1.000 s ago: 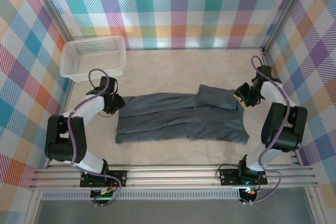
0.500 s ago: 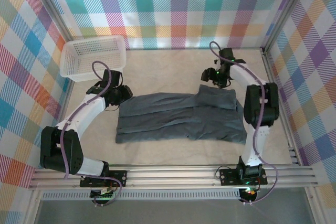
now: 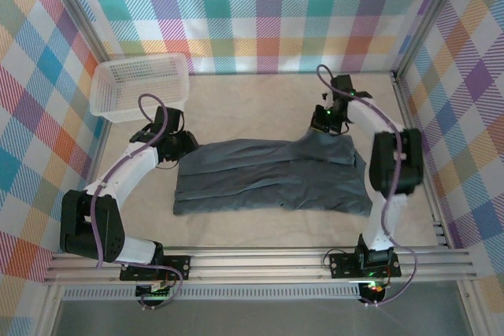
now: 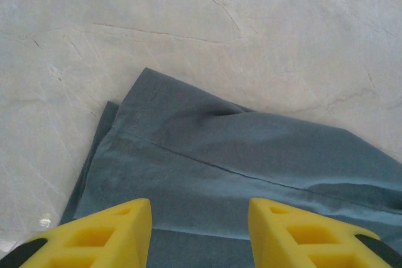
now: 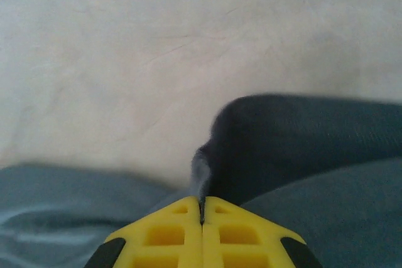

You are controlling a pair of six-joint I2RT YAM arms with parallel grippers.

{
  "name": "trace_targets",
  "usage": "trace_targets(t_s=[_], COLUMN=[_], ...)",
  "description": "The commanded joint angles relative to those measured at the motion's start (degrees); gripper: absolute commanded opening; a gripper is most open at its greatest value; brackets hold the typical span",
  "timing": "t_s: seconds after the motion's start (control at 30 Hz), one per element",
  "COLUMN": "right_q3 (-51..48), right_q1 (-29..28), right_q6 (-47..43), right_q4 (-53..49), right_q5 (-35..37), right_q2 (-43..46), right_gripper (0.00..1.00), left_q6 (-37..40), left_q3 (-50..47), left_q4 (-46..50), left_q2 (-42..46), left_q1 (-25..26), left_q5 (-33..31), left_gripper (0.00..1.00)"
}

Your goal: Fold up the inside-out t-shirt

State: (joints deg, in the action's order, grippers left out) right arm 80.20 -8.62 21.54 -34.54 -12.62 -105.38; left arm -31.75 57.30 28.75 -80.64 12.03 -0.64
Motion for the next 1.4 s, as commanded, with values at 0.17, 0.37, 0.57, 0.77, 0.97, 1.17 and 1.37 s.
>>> trace_targets(t_s=[0.17,0.37,0.57,0.77,0.97,1.17,1.37], right_q3=[-41.31,-28.66,-12.2,-1.54,1.66,-7.59,-18.87], right_q1=[-2.65,-2.07,-0.24,-0.3,-0.25,1.2,0.96], right_q6=[12.59,8.11,5.28,3.31,4.09,6.93,4.81], right_q4=[2.92,-3.0,-1.95,-1.72,-4.33,-4.0,0.4], right_q5=[-0.15,11.47,18.71,17.49,15.62,17.31,11.78], right_q2=[35.57,36.74,15.44,0.32,-2.88,7.92,18.02], right_gripper=[0.55,0.77,0.76,0.79,0.14,0.0,0.43], left_q6=[0.1,0.56,0.49,0.13,0.11,-0.07,0.45], left_q3=[-0.2,2.07,1.19,-0.58,0.56,0.93,1.62], left_q4=[-1.24,-1.02,-0.54,-0.45,-0.22,-0.35,-1.14], left_q2=[-2.17,-3.44,-1.96,-0.85,-1.73,-2.56,-3.65], left_q1=[1.66,2.6,3.0,3.0,3.01,3.08,3.16], left_q5=[-0.43,-0.32,-0.93,-1.55,-1.7,-1.51,-0.81], left_gripper=[0.45,0.45,0.45,0.45,0.45,0.45,0.45])
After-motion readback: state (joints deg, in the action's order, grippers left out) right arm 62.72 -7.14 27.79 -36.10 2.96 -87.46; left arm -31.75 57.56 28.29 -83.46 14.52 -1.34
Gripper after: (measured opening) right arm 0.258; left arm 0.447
